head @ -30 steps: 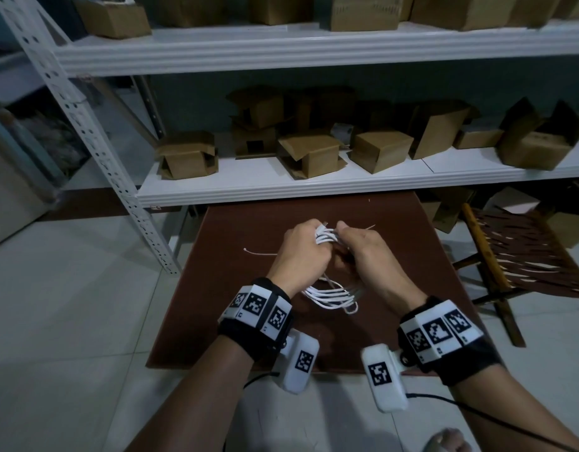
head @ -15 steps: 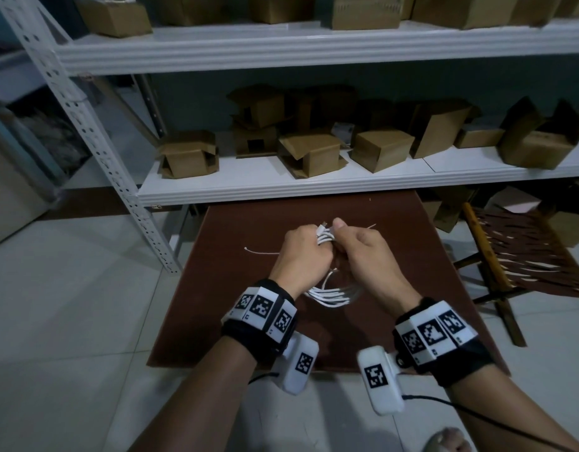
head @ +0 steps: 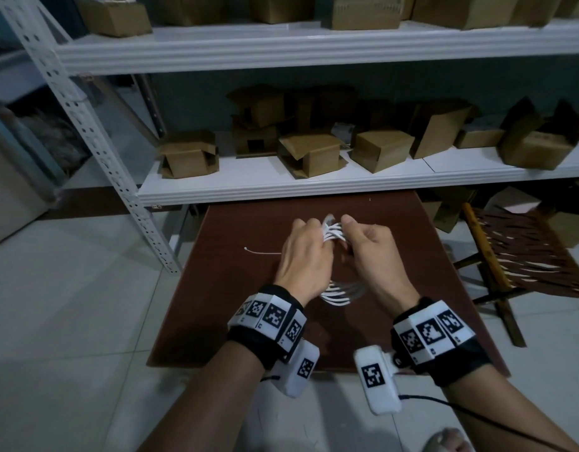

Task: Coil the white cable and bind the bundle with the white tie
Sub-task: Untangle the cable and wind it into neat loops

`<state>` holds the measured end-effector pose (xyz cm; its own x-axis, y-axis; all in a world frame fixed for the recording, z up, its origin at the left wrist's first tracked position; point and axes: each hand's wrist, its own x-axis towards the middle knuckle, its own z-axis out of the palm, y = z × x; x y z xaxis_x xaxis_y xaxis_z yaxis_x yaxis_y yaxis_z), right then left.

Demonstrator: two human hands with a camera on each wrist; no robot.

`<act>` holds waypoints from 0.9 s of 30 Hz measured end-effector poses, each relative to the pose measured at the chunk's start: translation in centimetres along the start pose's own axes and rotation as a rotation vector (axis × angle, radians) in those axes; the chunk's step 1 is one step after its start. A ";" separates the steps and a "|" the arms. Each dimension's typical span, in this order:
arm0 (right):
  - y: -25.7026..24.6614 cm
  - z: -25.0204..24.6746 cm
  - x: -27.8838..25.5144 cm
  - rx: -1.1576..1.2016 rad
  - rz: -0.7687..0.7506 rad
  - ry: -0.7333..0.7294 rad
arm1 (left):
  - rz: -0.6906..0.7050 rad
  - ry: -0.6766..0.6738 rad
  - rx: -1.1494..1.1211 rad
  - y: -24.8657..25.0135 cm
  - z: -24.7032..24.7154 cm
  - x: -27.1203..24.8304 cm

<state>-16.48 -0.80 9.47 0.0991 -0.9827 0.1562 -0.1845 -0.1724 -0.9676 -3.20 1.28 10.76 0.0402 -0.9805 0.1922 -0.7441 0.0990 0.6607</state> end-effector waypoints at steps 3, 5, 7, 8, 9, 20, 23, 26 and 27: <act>0.2 -0.1 -0.1 -0.041 -0.037 0.005 | 0.018 -0.063 -0.051 -0.5 0.1 0.4; -0.2 -0.1 -0.3 -0.067 -0.068 0.013 | -0.011 -0.082 -0.183 -0.3 0.0 0.5; -0.9 -0.4 -0.6 -0.044 -0.080 0.037 | -0.061 -0.089 -0.307 0.1 0.0 0.4; -1.4 -0.5 -0.8 -0.017 -0.081 0.049 | -0.081 -0.091 -0.373 0.3 0.0 0.3; -1.8 -0.6 -0.9 0.011 -0.083 0.057 | -0.097 -0.091 -0.440 0.5 0.1 0.2; -1.3 -0.5 -0.3 -0.020 -0.177 0.118 | -0.088 -0.102 -0.637 1.4 -0.3 0.2; -1.2 -0.8 -0.2 0.007 -0.148 0.145 | -0.015 -0.158 -0.746 1.3 -0.8 -0.3; -1.1 -1.0 -0.1 0.034 -0.122 0.153 | 0.010 -0.213 -0.871 1.4 -1.0 -0.6; -1.2 -1.0 -0.1 0.035 -0.126 0.148 | 0.001 -0.216 -0.895 1.3 -0.9 -0.5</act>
<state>-17.25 -0.55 10.84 -0.0263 -0.9531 0.3016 -0.1457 -0.2949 -0.9444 -3.58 2.10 12.21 -0.1531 -0.9817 0.1131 0.0531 0.1061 0.9929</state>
